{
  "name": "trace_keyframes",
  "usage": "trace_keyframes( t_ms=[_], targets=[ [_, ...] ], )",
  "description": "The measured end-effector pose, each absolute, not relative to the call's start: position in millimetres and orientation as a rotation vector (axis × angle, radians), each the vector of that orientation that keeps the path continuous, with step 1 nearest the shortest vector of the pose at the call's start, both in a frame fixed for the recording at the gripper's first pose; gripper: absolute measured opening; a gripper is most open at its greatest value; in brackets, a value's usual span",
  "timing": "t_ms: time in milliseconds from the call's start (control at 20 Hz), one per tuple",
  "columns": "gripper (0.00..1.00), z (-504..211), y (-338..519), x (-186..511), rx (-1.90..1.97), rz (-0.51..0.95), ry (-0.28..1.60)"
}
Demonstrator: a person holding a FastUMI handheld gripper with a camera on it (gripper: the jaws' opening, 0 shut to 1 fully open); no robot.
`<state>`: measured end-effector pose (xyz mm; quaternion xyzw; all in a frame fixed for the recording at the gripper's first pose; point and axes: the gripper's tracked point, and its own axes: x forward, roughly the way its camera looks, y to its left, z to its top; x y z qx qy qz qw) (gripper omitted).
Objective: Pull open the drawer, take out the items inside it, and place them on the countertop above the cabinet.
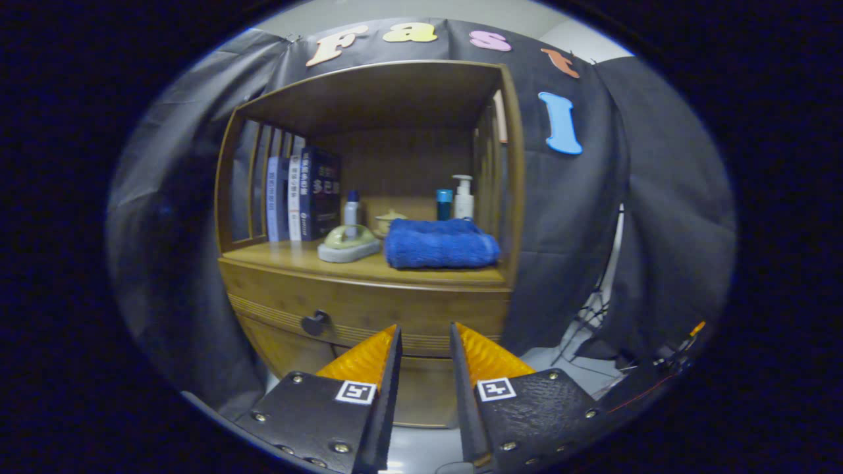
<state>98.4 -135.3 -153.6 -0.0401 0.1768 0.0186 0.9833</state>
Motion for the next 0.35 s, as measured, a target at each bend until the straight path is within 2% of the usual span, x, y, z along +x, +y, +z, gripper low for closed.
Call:
trace_keyframes(
  t_ms=[350],
  targets=[
    [0.42,-173,-239,86,-0.058,0.032,0.338]
  ],
)
